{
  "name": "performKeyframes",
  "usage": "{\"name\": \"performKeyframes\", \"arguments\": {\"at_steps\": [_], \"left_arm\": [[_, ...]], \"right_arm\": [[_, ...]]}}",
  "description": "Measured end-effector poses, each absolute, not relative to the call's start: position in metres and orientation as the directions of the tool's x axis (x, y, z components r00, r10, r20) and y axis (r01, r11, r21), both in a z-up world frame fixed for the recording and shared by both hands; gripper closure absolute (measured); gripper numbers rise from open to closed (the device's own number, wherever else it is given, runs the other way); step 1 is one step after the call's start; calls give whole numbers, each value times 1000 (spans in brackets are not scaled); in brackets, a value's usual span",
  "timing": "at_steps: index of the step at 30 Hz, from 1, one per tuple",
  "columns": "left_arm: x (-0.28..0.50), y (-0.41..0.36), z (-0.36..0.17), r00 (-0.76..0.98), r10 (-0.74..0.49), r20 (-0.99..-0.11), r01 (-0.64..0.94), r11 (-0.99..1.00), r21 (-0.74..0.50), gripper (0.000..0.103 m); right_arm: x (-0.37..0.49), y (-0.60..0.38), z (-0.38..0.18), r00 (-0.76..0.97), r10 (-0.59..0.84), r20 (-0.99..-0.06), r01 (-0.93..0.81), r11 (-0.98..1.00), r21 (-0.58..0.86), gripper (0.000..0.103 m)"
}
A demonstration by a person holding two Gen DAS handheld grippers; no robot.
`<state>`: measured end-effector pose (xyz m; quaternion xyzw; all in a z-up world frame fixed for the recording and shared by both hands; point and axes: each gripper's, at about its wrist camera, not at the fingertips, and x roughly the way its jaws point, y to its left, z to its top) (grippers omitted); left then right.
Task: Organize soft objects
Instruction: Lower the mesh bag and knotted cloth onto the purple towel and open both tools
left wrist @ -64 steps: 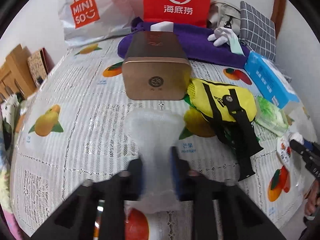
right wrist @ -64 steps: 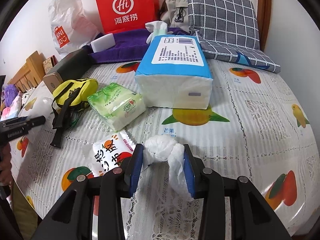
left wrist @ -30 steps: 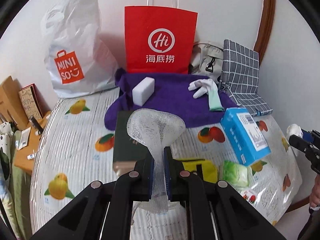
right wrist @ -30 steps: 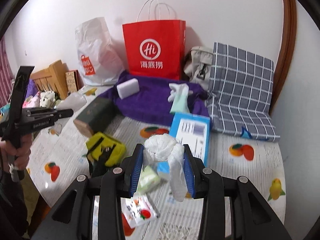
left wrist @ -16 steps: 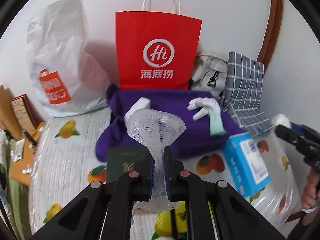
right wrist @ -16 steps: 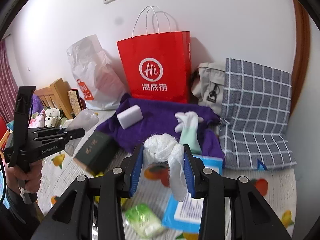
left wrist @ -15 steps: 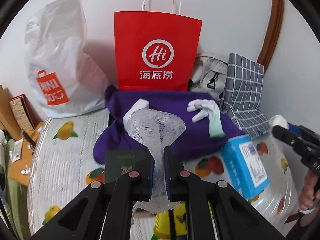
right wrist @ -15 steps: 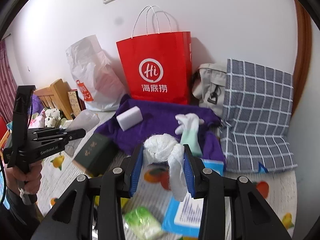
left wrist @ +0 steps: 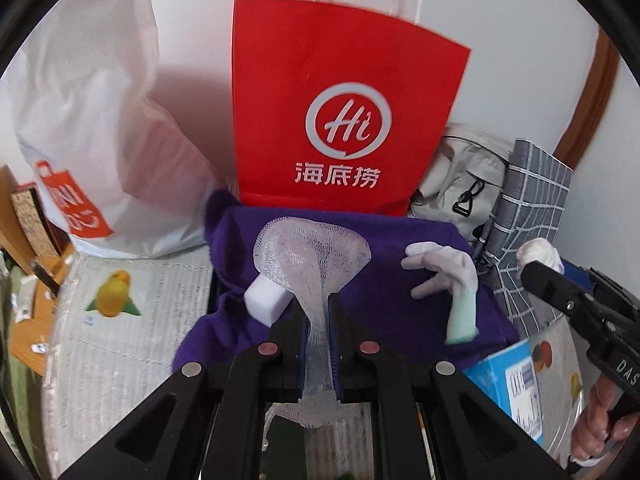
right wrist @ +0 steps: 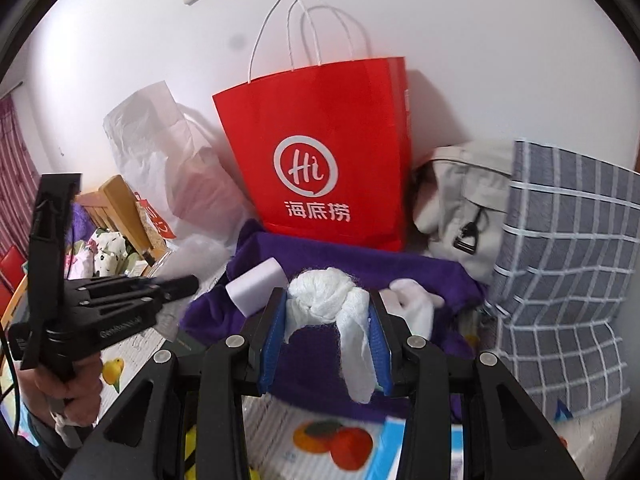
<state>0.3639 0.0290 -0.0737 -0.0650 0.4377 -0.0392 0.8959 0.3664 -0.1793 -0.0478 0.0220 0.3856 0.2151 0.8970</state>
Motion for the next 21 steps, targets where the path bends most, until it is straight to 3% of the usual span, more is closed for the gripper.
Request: {"name": "performKeyframes", "arguments": {"at_steps": [10,21], "left_arm": [[402,29,-125,523,-183,-832,33,980,-196,93],[411,22,-140,500,-245,-831,61,967,-248,93]], "right_arm": [[413,-169,-125,456,384,-803,-361,905,228,64],[432,-167,-165,395,335,-855,-326,922,211,63]]}}
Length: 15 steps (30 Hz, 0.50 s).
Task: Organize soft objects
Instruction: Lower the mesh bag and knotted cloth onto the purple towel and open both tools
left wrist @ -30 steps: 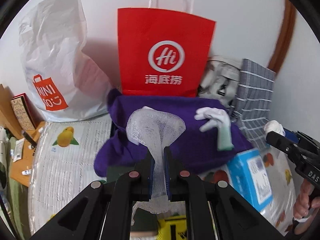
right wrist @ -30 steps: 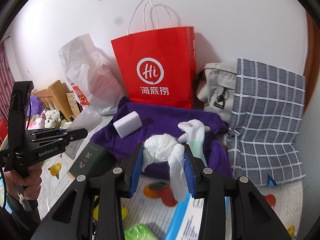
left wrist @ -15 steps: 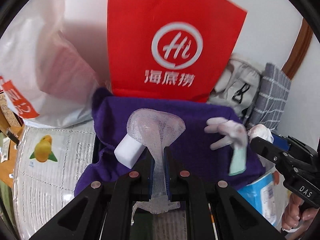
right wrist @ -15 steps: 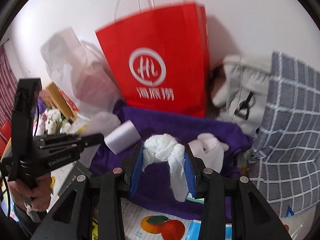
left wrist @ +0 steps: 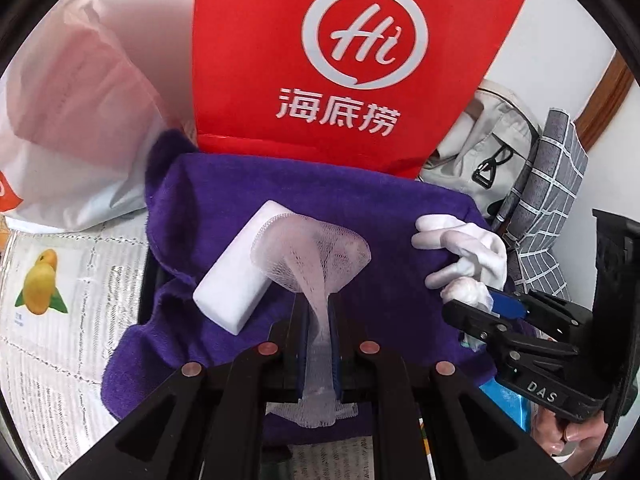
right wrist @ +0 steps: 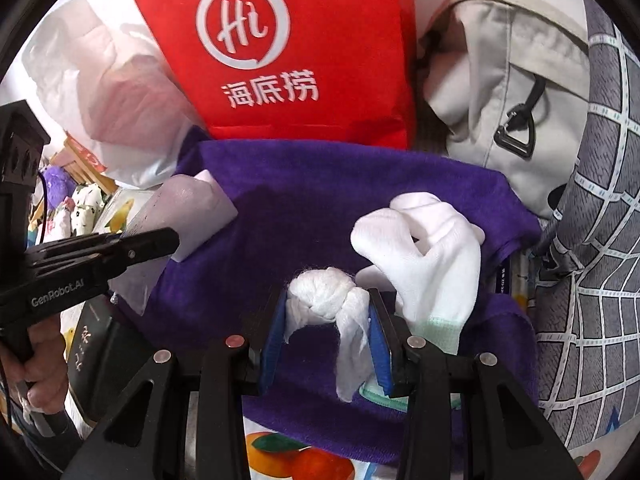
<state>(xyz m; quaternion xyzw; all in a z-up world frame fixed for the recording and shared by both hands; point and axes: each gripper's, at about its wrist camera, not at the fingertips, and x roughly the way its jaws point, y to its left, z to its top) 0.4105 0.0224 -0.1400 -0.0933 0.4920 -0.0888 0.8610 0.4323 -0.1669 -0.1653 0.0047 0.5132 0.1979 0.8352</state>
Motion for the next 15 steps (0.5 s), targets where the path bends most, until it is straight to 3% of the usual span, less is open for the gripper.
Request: {"name": "performKeyframes", "arguments": {"at_steps": [8,13,15], "left_arm": [[411,17,-145,481,-253,-839,74,966,-249,93],[413,20,-144,497,-237,-835,56,969,-242,93],[414,24,-143,502,-248,-828,44,964,-262,93]], "right_arm": [[438,-167,-172,392,309,-867,-310,931,192,62],[437,-165,-169,393,327,-859,-309,927,212,43],[437,-164,-167,390,343,-855,-310,923,229,43]]}}
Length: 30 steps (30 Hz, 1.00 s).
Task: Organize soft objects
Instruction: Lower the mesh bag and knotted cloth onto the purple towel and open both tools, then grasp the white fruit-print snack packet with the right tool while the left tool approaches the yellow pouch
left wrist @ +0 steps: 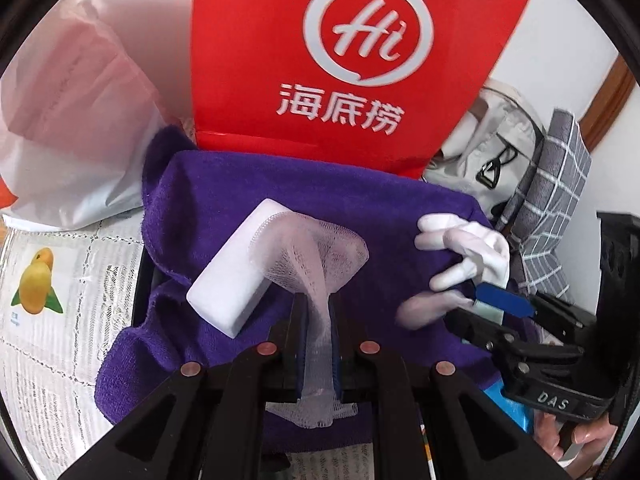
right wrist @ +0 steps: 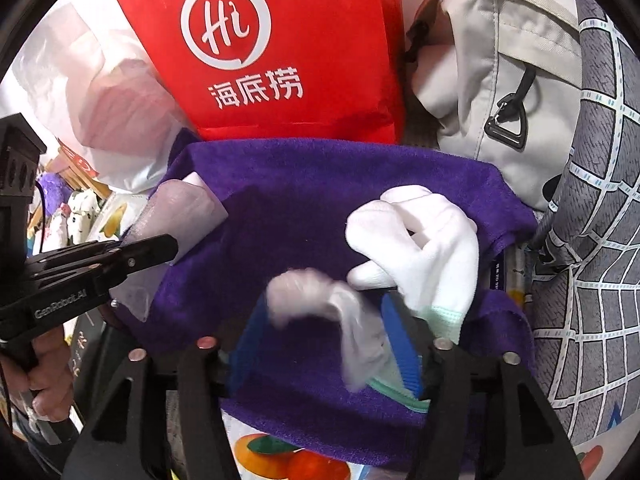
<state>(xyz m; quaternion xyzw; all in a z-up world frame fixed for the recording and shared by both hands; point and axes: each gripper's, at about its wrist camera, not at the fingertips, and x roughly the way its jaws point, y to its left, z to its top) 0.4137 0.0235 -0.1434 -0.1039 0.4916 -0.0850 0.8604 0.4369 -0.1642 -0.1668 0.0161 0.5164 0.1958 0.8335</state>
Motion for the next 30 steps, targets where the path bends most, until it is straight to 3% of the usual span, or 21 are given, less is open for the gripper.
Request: {"name": "performKeyframes", "arguments": {"at_steps": [2,6,11,18,30], "left_arm": [[414,26,-144,495,-262,-829,47,960,-275,92],[412,24,-139,507,-235,-829,45,968,-247,73],[410,23,-134,513,-232,-826,37,968,-249,65],[406,19,-125,520,-209,-828,29,973,-228,34],[393,18,-106,553,-225,-802,47,970,-239,31]], "right_arm": [[436,-165,-166,386,351,-853,-311,920,238,42],[431,-169,-156,391,388,-834,-324,907,270,39],[421,-169,-138,421,407,-811,-337,900,277,39],[400,-160,-106,489,370,-790,-359,911,205,39],[311,-186,-96,521,307,-797,-324,934,148,39]]}}
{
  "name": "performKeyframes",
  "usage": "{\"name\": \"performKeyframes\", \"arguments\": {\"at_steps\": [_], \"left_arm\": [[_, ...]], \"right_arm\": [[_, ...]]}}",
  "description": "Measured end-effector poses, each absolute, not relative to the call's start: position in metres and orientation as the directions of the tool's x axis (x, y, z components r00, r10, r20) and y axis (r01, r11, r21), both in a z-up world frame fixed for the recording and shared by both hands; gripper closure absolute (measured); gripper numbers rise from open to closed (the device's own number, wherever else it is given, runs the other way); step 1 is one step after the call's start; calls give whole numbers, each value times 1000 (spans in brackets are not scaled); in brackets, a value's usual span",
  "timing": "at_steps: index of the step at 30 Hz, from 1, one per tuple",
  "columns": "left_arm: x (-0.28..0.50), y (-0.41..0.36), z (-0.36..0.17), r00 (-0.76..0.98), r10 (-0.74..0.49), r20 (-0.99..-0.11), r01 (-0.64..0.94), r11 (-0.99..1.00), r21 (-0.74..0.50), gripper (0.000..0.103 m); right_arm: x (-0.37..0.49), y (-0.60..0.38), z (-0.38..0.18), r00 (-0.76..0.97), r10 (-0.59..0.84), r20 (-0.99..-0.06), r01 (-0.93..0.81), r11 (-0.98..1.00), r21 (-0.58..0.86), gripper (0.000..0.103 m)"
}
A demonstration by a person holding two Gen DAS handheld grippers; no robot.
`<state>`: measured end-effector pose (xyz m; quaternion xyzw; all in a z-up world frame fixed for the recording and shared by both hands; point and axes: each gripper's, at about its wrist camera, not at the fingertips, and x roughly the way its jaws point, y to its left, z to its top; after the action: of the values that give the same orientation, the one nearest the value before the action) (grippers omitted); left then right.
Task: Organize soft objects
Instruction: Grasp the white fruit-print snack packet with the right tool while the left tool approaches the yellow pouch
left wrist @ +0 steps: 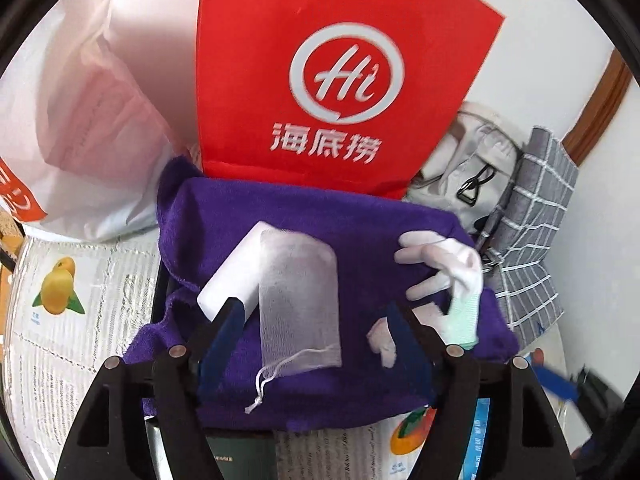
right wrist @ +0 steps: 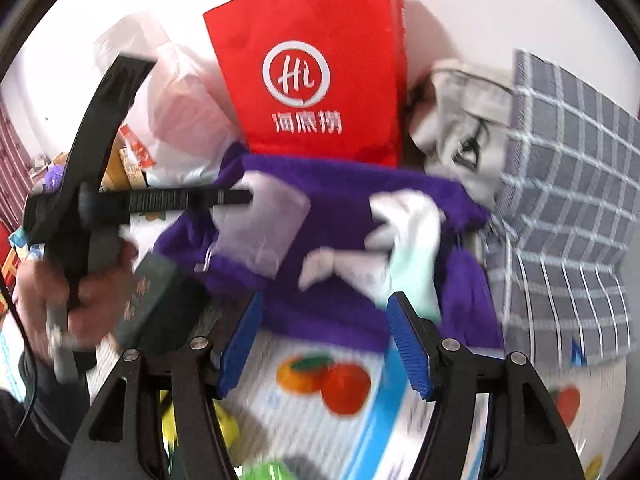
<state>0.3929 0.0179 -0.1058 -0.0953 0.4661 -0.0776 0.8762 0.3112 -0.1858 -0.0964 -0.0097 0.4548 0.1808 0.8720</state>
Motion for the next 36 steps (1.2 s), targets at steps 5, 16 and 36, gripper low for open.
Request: {"name": "performKeyframes", "arguments": {"at_steps": [5,16,36], "left_arm": [[385,17,-91,586,-215,-781,67,974,-218,31],[365,-1,-67,609,-242,-755,145,970,-194,31],[307,-35,-29,678,-234,-697,247,965,-84,31]], "right_arm": [[262,-204,-98,512,325,-795,-310,933,182,38],[143,-234,-156,463,301,-833,-189,952,239,23],[97,-200,-194,563,174,-808,-279,960,11,46]]}}
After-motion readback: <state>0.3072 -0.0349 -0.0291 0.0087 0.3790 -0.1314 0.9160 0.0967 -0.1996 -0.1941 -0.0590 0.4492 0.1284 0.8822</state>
